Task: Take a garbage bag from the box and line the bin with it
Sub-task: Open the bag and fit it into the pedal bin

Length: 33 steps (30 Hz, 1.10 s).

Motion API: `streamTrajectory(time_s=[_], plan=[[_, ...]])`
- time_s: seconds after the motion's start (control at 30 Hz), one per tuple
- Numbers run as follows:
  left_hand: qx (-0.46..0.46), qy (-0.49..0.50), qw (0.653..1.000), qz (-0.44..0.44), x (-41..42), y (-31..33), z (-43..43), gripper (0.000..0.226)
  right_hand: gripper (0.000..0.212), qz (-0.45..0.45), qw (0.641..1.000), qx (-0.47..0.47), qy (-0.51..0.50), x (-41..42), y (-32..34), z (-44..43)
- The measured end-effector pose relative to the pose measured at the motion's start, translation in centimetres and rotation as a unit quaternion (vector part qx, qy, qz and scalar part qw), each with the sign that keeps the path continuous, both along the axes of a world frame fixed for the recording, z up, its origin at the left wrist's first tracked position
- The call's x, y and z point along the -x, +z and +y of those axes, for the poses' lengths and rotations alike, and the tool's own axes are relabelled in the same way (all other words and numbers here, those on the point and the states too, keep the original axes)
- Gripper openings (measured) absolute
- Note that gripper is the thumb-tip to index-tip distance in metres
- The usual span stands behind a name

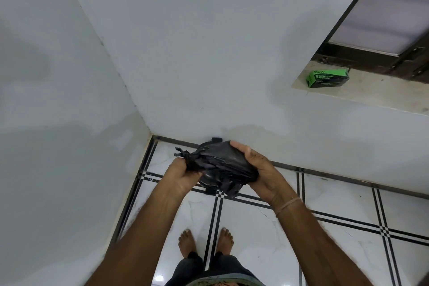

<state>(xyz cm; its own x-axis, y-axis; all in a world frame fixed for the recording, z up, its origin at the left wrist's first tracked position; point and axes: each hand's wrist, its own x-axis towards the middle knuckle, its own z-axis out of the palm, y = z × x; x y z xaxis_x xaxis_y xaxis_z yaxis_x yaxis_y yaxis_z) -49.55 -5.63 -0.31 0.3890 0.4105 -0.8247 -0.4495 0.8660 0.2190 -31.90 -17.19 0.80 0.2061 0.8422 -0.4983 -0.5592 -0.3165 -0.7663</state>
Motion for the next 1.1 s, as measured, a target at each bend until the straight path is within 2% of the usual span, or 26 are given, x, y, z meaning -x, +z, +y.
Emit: streamTrajectory(time_s=[0.13, 0.2, 0.27, 0.4, 0.47, 0.53, 0.57, 0.67, 0.73, 0.77, 0.8, 0.83, 0.87, 0.9, 0.93, 0.97, 1.0, 1.03, 1.1], plan=[[-0.108, -0.096, 0.989, 0.004, 0.8, 0.7, -1.2, 0.066, 0.051, 0.052, 0.996, -0.013, -0.071, -0.1, 0.8, 0.3], [-0.196, -0.210, 0.957, 0.044, 1.6, 0.7, -1.5, 0.054, 0.050, 0.055, 0.994, -0.017, -0.089, -0.3, 1.0, 0.6], [-0.217, -0.267, 0.936, 0.079, 2.1, 0.1, -1.5, 0.049, 0.053, 0.028, 0.994, 0.004, -0.106, -0.5, 0.5, 0.9], [-0.108, -0.125, 0.983, 0.086, 3.2, -1.1, 0.0, 0.039, 0.042, -0.019, 0.994, 0.032, -0.103, -1.2, -1.1, 1.0], [-0.077, -0.067, 0.993, 0.065, 3.5, -1.5, 0.8, 0.041, 0.042, -0.051, 0.994, 0.047, -0.081, -1.2, -1.4, 0.8], [-0.073, -0.035, 0.995, 0.058, 3.6, -2.0, 1.2, 0.024, 0.046, -0.067, 0.993, 0.061, -0.068, -1.1, -1.4, 0.9], [-0.085, -0.030, 0.994, 0.061, 3.5, -2.2, 1.5, 0.012, 0.050, -0.077, 0.992, 0.071, -0.064, -1.1, -1.1, 1.2], [-0.147, -0.017, 0.988, 0.048, 2.0, -1.1, 3.6, 0.043, 0.060, -0.115, 0.987, 0.099, -0.050, -1.1, 1.6, 4.0], [-0.280, -0.033, 0.959, 0.042, 0.1, 2.7, 6.0, 0.033, 0.068, -0.161, 0.984, 0.043, -0.067, -1.6, 5.0, 6.9], [-0.367, -0.045, 0.928, 0.046, -0.9, 5.5, 7.1, 0.028, 0.066, -0.214, 0.973, -0.018, -0.089, -1.9, 7.2, 8.1], [-0.454, -0.045, 0.888, 0.062, -1.9, 8.1, 7.9, 0.032, 0.062, -0.280, 0.948, -0.105, -0.112, -2.0, 9.6, 8.9], [-0.531, -0.035, 0.842, 0.091, -2.5, 10.3, 8.0, 0.039, 0.059, -0.386, 0.893, -0.187, -0.139, -1.8, 11.2, 9.0], [-0.601, -0.033, 0.789, 0.125, -2.8, 10.9, 7.6, 0.043, 0.060, -0.503, 0.813, -0.258, -0.138, -1.7, 11.5, 8.9], [-0.633, -0.040, 0.757, 0.154, -3.0, 9.8, 6.6, 0.044, 0.064, -0.585, 0.752, -0.280, -0.116, -1.3, 10.1, 8.6], [-0.612, -0.067, 0.772, 0.158, -3.1, 7.6, 5.4, 0.044, 0.069, -0.597, 0.764, -0.235, -0.064, -0.8, 7.0, 7.9], [-0.546, -0.084, 0.822, 0.138, -2.8, 4.6, 3.2, 0.043, 0.079, -0.551, 0.824, -0.132, -0.006, 0.2, 3.8, 6.4], [-0.449, -0.082, 0.881, 0.122, -1.9, 1.5, 0.9, 0.043, 0.087, -0.435, 0.899, -0.035, 0.017, 1.5, 0.7, 4.5], [-0.345, -0.074, 0.927, 0.129, -0.8, -1.2, -0.6, 0.045, 0.089, -0.332, 0.943, 0.023, 0.008, 1.7, -2.6, 3.0], [-0.210, -0.048, 0.967, 0.138, 1.4, -4.5, -1.1, 0.049, 0.081, -0.170, 0.979, 0.110, -0.013, 0.5, -5.5, 2.3]])
